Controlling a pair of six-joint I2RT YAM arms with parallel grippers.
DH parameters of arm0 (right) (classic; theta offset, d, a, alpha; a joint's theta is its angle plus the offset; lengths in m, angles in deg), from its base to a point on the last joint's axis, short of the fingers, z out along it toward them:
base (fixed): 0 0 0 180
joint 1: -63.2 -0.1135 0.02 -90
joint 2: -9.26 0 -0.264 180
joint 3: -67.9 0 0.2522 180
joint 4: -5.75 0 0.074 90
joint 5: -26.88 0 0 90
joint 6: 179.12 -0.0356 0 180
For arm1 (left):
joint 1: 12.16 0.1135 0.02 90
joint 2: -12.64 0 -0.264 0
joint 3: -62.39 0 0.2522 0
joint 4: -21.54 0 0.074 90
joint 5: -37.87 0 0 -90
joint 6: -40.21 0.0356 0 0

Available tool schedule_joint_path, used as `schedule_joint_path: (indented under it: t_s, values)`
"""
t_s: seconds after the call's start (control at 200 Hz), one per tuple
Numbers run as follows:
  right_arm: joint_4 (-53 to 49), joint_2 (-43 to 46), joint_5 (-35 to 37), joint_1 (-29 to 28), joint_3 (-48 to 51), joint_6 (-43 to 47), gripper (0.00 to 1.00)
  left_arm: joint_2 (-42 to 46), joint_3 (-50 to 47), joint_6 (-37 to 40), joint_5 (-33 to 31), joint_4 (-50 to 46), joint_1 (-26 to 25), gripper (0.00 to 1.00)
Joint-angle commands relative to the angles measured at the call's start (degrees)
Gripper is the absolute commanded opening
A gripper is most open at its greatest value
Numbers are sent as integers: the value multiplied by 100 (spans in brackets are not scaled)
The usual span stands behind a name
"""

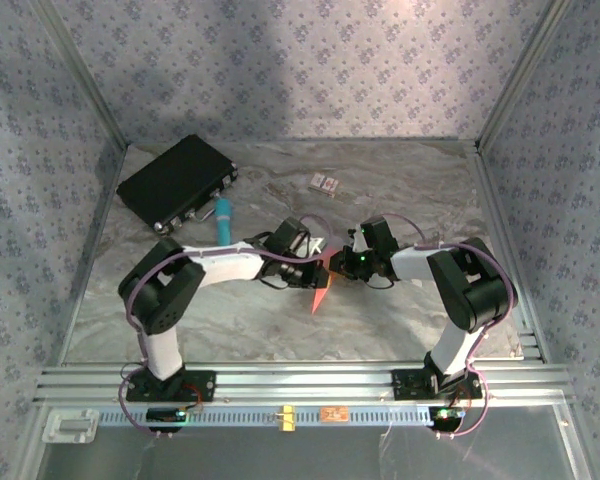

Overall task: Fold a paper plane with a square sheet of paper (pick it up from the middle)
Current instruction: Fold the wing for the fifth time at the center of the table.

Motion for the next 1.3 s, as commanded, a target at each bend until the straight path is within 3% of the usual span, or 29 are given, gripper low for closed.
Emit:
schedule_joint_path:
  t_s: [0.0, 0.365, 0.73, 1.034, 1.204, 1.294]
  values:
    - [-317, -359, 458, -168, 153, -59, 15, -327, 283, 16, -121, 10, 1, 9]
    - [-254, -144, 381, -136, 152, -77, 16, -646, -375, 294, -341, -492, -38, 2]
    - [-604, 1053, 542, -36, 289, 280, 17, -515, -699, 581, -44, -384, -11, 0]
    - [-150, 591, 383, -461, 213, 148, 15, -470, -747, 512, -96, -297, 13, 0]
    - [-393, 286, 815, -329, 208, 219, 14, -454, -776, 485, -128, -271, 28, 0]
    - [-153, 151, 680, -76, 298, 135, 14, -457, -789, 482, -123, -270, 31, 0]
